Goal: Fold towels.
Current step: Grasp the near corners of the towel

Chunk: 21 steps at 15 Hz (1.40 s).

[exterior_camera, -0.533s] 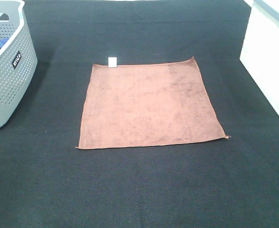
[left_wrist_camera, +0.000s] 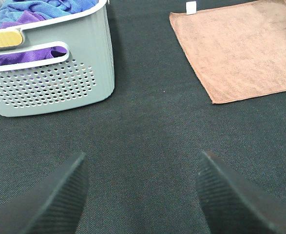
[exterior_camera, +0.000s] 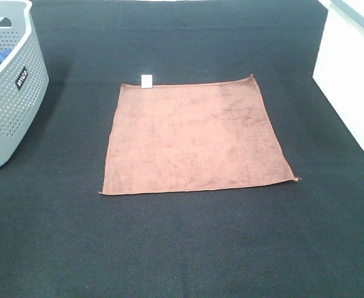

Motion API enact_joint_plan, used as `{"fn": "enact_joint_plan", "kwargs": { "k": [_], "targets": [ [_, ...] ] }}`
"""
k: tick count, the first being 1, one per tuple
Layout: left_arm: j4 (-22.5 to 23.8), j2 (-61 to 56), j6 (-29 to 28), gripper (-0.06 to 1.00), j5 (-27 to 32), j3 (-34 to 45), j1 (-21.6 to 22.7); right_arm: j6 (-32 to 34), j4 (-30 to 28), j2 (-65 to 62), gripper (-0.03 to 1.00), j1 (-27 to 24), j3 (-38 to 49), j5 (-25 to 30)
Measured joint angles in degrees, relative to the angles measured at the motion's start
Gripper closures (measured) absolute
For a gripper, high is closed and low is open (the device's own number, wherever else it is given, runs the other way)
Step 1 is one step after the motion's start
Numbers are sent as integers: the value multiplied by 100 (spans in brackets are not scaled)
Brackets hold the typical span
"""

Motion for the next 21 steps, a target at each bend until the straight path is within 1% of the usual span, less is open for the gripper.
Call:
{"fn": "enact_joint_plan", "kwargs": {
  "k": [21],
  "targets": [
    [0, 0, 0, 32, 0, 0, 0, 0, 0, 0, 29, 0, 0, 0]
  ]
}}
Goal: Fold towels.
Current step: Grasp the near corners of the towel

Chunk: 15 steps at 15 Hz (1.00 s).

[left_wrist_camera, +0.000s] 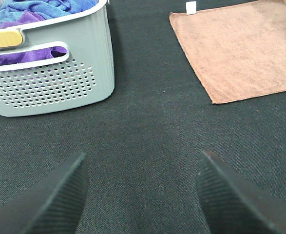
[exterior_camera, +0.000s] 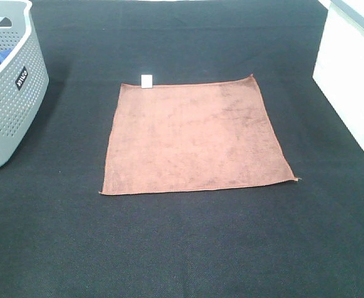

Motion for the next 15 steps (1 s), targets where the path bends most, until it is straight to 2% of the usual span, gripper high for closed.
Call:
{"fn": "enact_joint_plan", "kwargs": {
  "k": [15],
  "targets": [
    [0, 0, 0, 32, 0, 0, 0, 0, 0, 0, 29, 0, 0, 0]
  ]
}}
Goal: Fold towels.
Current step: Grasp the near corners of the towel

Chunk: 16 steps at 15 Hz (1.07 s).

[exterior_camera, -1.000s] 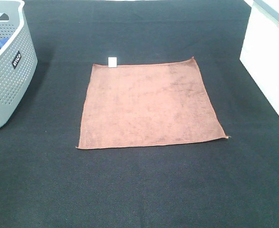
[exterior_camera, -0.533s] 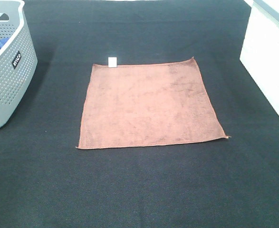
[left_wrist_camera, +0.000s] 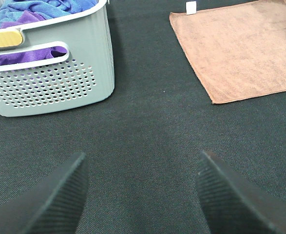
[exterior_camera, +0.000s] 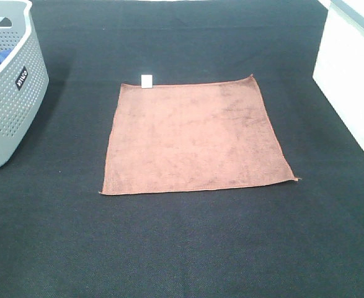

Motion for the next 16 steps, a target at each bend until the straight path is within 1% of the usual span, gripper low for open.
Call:
{"fn": "enact_joint_plan", "kwargs": {
  "k": [10, 11, 12, 13, 14, 16],
  "targets": [
    [0, 0, 0, 32, -29, -23, 0, 0, 0, 6, 29, 0, 0, -17],
    [-40, 17, 0, 32, -235, -69, 0, 6, 17, 74, 29, 0, -40, -149],
    [-160, 120, 0, 32, -602, -80, 0, 6, 52, 206, 29, 0, -92, -395],
    [-160, 120, 0, 32, -602, -80, 0, 6, 52, 206, 29, 0, -92, -395],
    [-407, 464, 0, 32, -1226, -46, 0, 6, 92, 567, 29, 0, -143, -814],
    [-773, 1175, 0, 32, -2000, 57, 0, 6, 126, 1266, 29, 0, -155, -1278]
  ]
}}
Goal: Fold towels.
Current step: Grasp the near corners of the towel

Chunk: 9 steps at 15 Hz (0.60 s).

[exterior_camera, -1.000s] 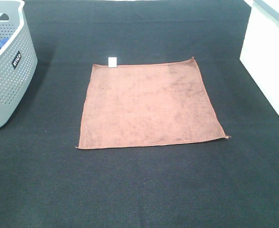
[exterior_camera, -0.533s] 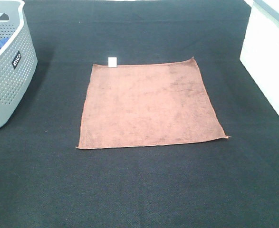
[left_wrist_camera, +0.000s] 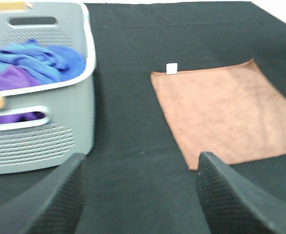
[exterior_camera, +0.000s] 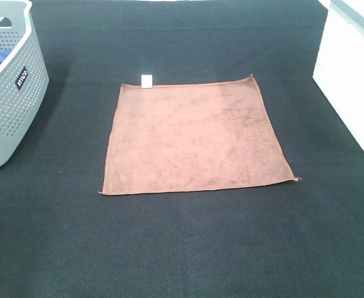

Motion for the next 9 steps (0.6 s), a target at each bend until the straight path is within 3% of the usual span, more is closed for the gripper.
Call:
{"fn": "enact_joint_plan", "kwargs": {
  "k": [3, 5, 8, 9],
  "targets": [
    [-728, 1621, 0, 32, -1043, 11, 0, 0, 201, 1364, 29, 0, 0, -504],
    [-1507, 2670, 258, 32, -1209, 11, 0, -6, 527, 2114, 29, 0, 0, -808],
    [-2979, 4286, 1730, 32, -1318, 0, 0, -493, 1232, 3587, 29, 0, -63, -1146],
    [-3770, 5088, 2584, 32, -1180, -115, 0, -745, 1346, 3999, 29, 0, -178, -1152]
  ]
}}
